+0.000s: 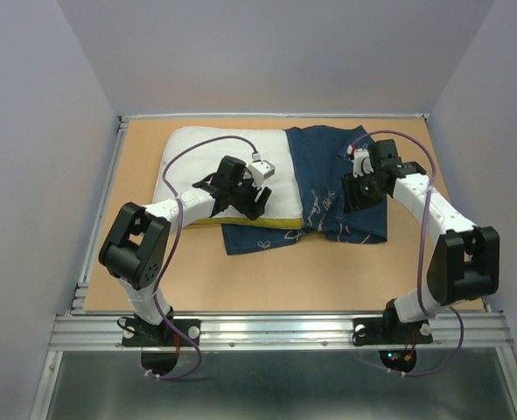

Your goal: Put the pillow into the pillowcase

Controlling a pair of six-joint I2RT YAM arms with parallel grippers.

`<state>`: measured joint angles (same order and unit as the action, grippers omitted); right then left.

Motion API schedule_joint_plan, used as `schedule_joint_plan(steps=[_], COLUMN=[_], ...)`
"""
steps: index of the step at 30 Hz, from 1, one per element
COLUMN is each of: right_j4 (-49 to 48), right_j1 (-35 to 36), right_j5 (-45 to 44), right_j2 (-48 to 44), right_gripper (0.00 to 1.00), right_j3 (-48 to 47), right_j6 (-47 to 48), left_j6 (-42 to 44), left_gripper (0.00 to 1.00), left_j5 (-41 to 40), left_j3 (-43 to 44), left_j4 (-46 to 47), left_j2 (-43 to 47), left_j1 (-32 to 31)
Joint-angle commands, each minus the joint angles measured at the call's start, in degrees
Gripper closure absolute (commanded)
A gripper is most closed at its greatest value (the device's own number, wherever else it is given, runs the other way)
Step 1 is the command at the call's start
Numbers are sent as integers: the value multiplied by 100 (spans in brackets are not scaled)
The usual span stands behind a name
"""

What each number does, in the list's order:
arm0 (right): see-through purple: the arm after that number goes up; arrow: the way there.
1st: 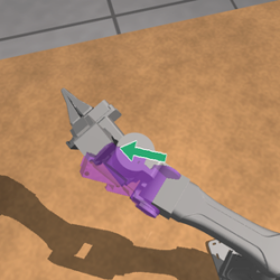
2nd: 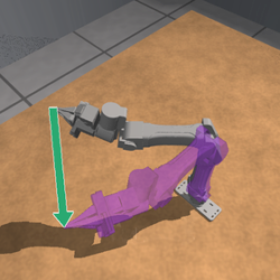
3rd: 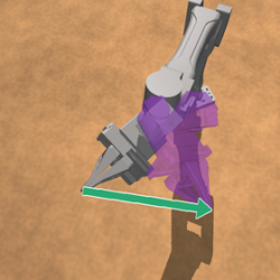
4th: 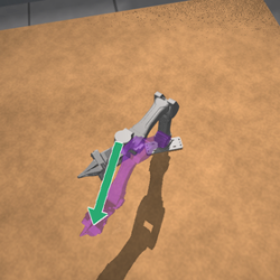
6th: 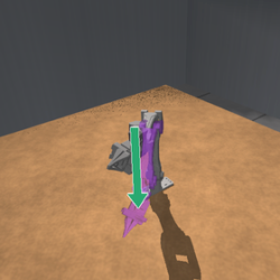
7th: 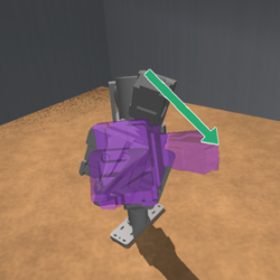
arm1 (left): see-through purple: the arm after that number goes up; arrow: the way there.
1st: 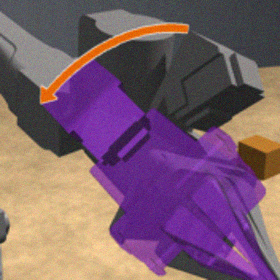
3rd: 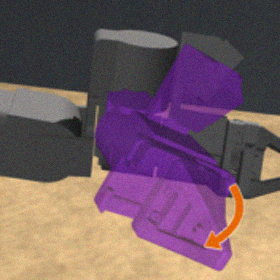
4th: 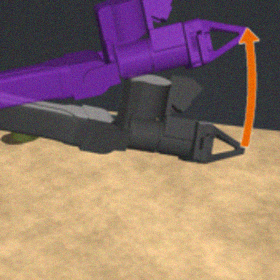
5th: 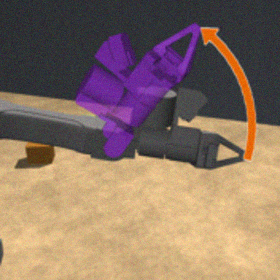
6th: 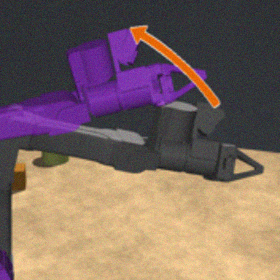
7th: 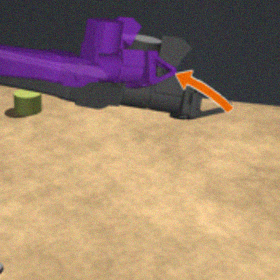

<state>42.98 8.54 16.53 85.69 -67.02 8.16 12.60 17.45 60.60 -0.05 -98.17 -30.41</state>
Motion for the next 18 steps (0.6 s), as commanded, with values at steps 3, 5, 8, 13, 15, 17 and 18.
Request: schedule_joint_plan(steps=[3, 5, 8, 13, 15, 17, 18], right_j4=[-394, -615, -818, -783, -721, -668, -660], right_j1=[8, 8, 8, 17, 8, 8, 8], right_j5=[-1635, -1916, -1699, -1460, -1592, -1697, -1819], right_j2=[632, 939, 1421, 2424, 2976, 3268, 3348], right_gripper=[44, 44, 46, 52, 55, 58, 59], right_j3=[-599, -872, -1610, -2971, -3254, -3492, -3493], right_j6=[-209, -402, -465, -622, -606, -527, -492], left_j6=[41, 23, 6, -108, -135, -170, -196], left_gripper=[25, 25, 25, 25, 25, 25, 25], left_j5=[-242, -269, -278, -357, -365, -383, -392], left_j3=[145, 145, 119, 119, 119, 136, 154], left_j4=[-30, -30, -30, -30, -21, -21, -21], left_j2=[44, 44, 44, 17, 17, 17, 26], left_j1=[36, 36, 36, 36, 44, 44, 53])
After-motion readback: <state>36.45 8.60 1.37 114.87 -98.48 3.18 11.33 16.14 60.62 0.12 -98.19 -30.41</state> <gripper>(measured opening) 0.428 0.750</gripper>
